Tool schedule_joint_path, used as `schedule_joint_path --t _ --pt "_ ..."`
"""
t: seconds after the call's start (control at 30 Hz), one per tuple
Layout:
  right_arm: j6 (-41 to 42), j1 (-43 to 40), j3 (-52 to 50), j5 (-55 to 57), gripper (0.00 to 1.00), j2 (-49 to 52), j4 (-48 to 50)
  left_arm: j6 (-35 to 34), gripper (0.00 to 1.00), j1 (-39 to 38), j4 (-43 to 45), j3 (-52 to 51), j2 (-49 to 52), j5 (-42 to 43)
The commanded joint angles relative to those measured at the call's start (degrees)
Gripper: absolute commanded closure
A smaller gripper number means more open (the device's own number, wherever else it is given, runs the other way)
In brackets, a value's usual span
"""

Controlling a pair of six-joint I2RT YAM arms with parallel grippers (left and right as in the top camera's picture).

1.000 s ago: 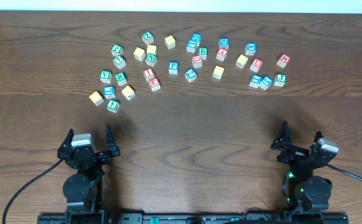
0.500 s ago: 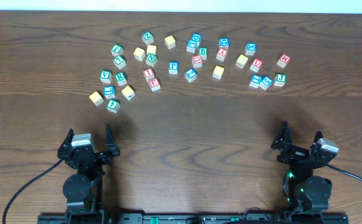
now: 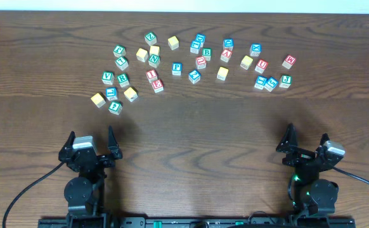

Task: Spell out AI2

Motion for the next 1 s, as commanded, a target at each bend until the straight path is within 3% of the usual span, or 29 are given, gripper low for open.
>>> schedule_joint_path --t 0.0,0.2,0.37,0.67,0.97 --pt "-0.6 0.3 -0.1 0.5 0.01 -0.2 -0.2 0.5 0.02 0.3 -2.4 -0.7 -0.3 -0.9" --pt "-0.6 0.3 -0.1 0.5 0.01 -0.2 -0.2 0.5 0.02 0.3 -2.4 2.4 0.5 -0.9" --pt "-0.6 0.3 -0.1 0.5 0.01 -0.2 -0.2 0.5 0.02 0.3 -2.4 7.9 8.0 0.7" --pt "-0.6 0.3 -0.1 0.5 0.01 -0.2 -0.2 0.5 0.02 0.2 -3.5 24.5 30.0 8.0" --pt "-0.6 0.3 -0.1 0.5 0.01 -0.2 -0.2 0.5 0.02 -1.6 -15.1 45.9 51.1 12.9"
